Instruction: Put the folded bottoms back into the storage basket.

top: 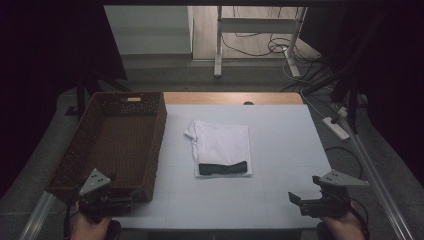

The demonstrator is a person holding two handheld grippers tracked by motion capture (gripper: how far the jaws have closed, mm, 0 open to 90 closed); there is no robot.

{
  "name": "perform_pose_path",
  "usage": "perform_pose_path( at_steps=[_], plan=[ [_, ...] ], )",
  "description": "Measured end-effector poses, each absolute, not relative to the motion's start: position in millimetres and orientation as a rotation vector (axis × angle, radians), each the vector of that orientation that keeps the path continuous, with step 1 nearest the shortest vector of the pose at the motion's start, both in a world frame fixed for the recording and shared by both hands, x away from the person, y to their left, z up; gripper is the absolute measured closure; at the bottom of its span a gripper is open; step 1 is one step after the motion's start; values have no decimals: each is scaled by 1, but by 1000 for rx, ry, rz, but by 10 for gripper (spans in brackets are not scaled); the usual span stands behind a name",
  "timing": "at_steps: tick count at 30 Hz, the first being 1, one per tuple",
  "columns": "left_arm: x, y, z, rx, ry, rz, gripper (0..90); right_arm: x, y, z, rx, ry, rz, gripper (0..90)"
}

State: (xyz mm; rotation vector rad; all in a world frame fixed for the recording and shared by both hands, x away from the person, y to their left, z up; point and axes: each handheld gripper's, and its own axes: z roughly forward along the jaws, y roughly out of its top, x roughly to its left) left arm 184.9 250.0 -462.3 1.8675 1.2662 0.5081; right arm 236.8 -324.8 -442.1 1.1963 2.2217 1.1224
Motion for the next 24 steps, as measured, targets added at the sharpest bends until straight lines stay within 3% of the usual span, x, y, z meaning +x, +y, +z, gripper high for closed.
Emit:
perform_pose_path(
  at_steps=[24],
  plan=[
    [187,245,-461,1906,1185,433,7,237,-325,-442,1197,2232,1121,0]
  ],
)
